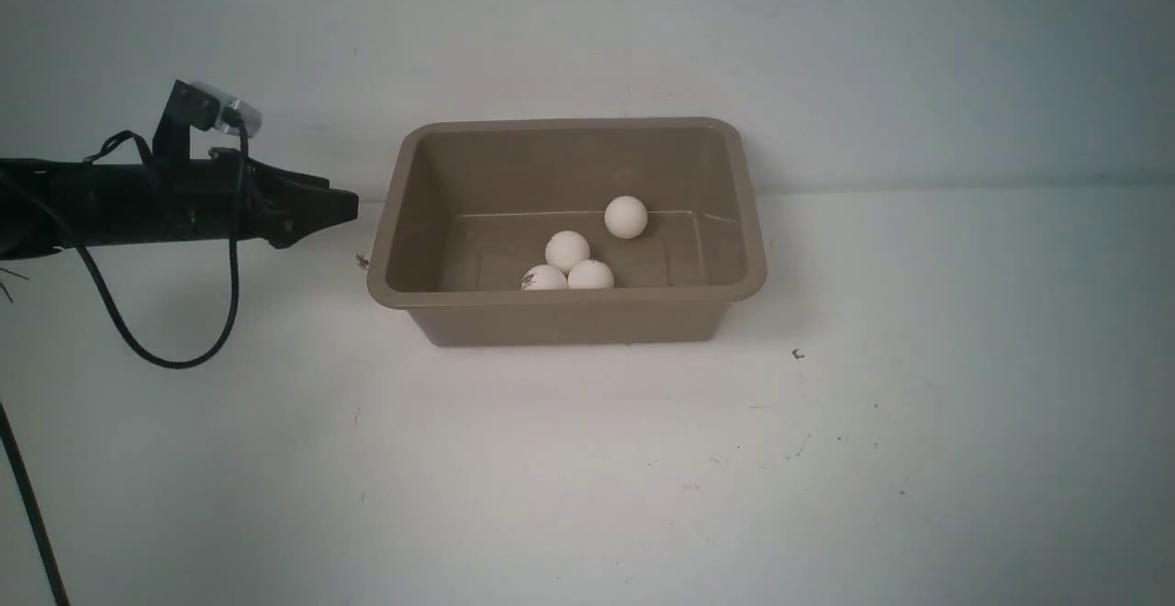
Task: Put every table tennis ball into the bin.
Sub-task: Use the left arm to clamp the table tennis ball closest to it
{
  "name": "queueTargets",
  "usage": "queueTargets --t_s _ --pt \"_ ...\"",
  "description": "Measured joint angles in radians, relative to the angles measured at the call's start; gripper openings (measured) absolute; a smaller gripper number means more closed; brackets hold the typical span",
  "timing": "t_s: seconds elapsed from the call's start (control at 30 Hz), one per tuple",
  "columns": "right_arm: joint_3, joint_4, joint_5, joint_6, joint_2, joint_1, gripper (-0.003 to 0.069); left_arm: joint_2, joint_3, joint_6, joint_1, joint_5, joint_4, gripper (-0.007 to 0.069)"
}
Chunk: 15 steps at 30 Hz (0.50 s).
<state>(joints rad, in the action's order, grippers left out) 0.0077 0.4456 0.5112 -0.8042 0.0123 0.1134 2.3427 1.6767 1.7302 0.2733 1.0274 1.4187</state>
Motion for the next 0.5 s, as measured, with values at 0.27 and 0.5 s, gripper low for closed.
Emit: queueTargets --t_s 0.27,0.5 --pt "0.0 0.0 0.0 0.0 0.0 0.0 0.059 0.001 0.0 -0.032 -0.061 -0.138 -0.044 0.0426" --pt "0.0 0.0 0.0 0.0 0.0 0.0 0.059 0.001 0.0 -0.041 -0.086 -0.214 -0.08 0.0426"
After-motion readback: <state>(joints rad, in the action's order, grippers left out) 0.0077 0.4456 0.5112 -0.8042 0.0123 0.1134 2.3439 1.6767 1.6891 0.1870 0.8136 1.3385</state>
